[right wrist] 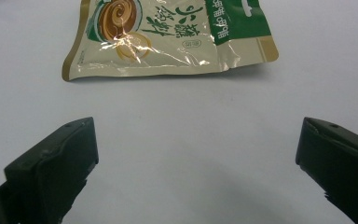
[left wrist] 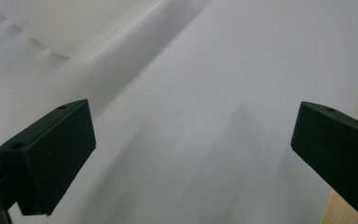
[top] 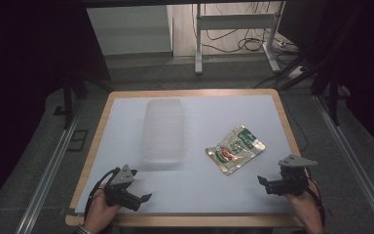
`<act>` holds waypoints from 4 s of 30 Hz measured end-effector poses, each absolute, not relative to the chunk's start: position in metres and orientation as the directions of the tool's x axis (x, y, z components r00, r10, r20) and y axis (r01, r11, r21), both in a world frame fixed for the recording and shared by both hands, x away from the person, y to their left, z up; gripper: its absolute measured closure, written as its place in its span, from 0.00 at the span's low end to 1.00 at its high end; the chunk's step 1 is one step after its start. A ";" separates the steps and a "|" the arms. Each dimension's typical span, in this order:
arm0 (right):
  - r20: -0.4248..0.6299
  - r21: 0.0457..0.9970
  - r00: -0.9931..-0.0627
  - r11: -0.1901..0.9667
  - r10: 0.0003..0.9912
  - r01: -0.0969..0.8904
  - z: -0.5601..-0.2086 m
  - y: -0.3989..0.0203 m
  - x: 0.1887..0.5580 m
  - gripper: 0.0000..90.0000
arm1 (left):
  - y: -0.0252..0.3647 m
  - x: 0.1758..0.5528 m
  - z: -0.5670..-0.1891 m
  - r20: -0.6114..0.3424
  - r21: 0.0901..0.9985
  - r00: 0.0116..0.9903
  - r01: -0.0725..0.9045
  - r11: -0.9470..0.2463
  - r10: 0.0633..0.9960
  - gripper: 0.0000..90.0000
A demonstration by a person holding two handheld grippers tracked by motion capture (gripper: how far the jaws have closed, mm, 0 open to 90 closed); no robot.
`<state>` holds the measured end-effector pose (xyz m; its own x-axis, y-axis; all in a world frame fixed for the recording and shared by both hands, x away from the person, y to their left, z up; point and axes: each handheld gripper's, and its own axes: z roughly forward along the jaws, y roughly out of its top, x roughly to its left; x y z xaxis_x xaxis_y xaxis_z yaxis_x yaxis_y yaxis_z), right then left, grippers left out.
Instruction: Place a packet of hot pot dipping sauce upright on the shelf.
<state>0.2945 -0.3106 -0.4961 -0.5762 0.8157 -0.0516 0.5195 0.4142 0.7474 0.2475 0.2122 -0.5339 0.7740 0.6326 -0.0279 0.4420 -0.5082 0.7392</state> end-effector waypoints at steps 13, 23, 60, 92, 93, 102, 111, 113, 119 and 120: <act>-0.060 0.760 -0.588 0.419 0.807 0.497 -0.493 -0.305 0.302 0.00 | 0.211 0.248 -0.535 -0.019 0.731 0.776 0.441 -0.521 0.630 0.00; -0.064 0.772 -0.592 0.416 0.803 0.481 -0.492 -0.298 0.309 0.00 | 0.210 0.248 -0.536 -0.010 0.728 0.777 0.437 -0.528 0.629 0.00; -0.059 0.741 -0.629 0.457 0.775 0.493 -0.496 -0.284 0.376 0.03 | 0.210 0.248 -0.536 0.007 0.719 0.773 0.437 -0.541 0.634 0.00; 0.133 0.663 -0.681 0.446 0.720 0.601 -0.517 -0.267 0.453 0.07 | 0.210 0.249 -0.537 0.008 0.707 0.777 0.441 -0.553 0.630 0.00; 0.146 0.661 -0.684 0.444 0.715 0.605 -0.517 -0.267 0.452 0.07 | 0.210 0.249 -0.538 0.009 0.707 0.777 0.441 -0.553 0.630 0.00; 0.130 0.698 -0.717 0.449 0.685 0.557 -0.499 -0.259 0.440 0.08 | 0.209 0.248 -0.537 0.010 0.707 0.780 0.437 -0.556 0.626 0.00; 0.132 0.648 -0.770 0.533 0.625 0.544 -0.496 -0.233 0.429 0.12 | 0.208 0.248 -0.537 0.014 0.705 0.784 0.433 -0.562 0.621 0.00; 0.110 0.640 -0.773 0.551 0.625 0.536 -0.495 -0.228 0.428 0.11 | 0.208 0.248 -0.538 0.014 0.703 0.784 0.433 -0.564 0.620 0.00; 0.053 0.589 -0.776 0.607 0.629 0.533 -0.498 -0.216 0.422 0.13 | 0.207 0.248 -0.538 0.020 0.700 0.787 0.430 -0.571 0.617 0.00; -0.030 0.560 -0.757 0.639 0.652 0.528 -0.500 -0.212 0.420 0.26 | 0.207 0.248 -0.538 0.019 0.699 0.787 0.430 -0.571 0.616 0.00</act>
